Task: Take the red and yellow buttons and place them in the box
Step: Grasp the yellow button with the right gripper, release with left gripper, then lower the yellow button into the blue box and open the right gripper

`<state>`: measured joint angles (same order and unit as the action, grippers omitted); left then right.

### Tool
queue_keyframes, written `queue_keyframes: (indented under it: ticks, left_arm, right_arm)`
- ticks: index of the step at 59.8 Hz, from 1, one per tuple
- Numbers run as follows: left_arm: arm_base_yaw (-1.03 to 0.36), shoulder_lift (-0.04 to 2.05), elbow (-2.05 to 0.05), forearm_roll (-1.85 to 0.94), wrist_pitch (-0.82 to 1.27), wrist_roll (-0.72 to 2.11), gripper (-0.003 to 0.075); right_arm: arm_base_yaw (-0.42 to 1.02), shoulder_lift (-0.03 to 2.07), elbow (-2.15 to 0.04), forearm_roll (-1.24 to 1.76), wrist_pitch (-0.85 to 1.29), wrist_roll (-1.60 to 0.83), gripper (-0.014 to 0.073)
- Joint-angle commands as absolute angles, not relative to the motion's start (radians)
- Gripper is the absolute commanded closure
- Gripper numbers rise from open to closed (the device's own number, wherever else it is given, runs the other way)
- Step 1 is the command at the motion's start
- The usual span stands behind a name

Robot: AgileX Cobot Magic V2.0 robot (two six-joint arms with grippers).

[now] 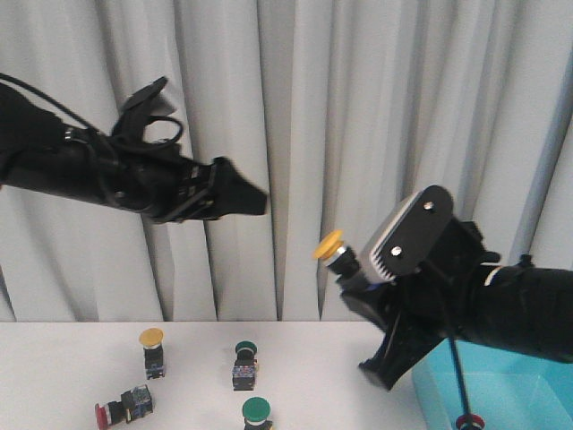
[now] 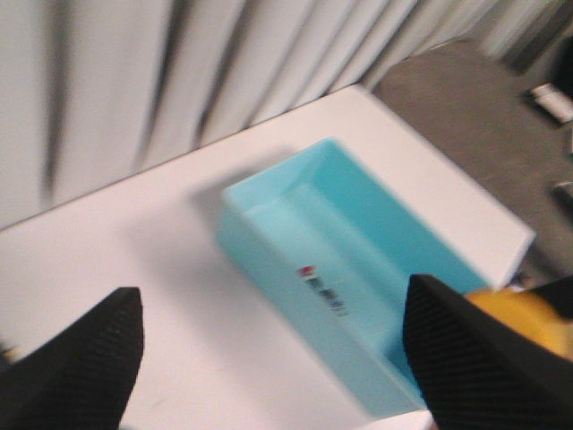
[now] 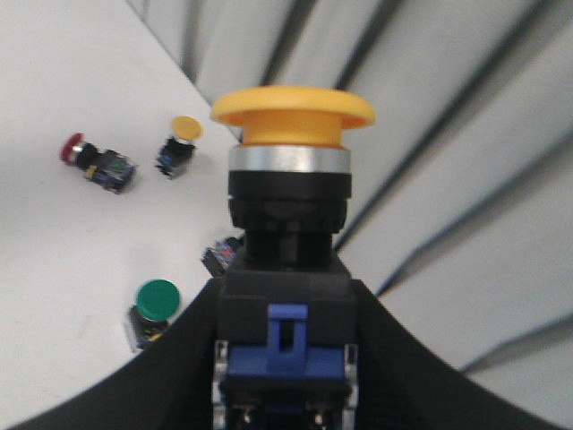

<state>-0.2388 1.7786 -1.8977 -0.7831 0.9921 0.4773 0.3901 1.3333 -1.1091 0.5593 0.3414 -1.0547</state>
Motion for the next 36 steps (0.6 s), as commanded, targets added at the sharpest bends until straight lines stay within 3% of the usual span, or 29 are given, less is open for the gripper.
queue_keyframes:
  ticks: [1, 10, 29, 36]
  left_arm:
    - [-0.187, 1.725, -1.927, -0.738, 1.038, 0.48, 0.0155]
    - [-0.113, 1.725, -1.927, -0.668, 1.169, 0.481, 0.0262]
    - [-0.033, 1.725, -1.927, -0.664, 1.223, 0.515, 0.0731]
    - [-0.033, 1.725, -1.927, -0.652, 1.224, 0.521, 0.0727]
  right_arm:
    - [0.319, 1.288, -1.142, 0.569, 0.273, -1.012, 0.0515]
    - [0.183, 1.285, -1.142, 0.57, 0.235, -0.896, 0.0515]
    - [-0.082, 1.296, -1.142, 0.569, 0.273, -0.775, 0.0515]
    - [-0.116, 1.33, -1.142, 0.561, 0.324, -0.775, 0.0515]
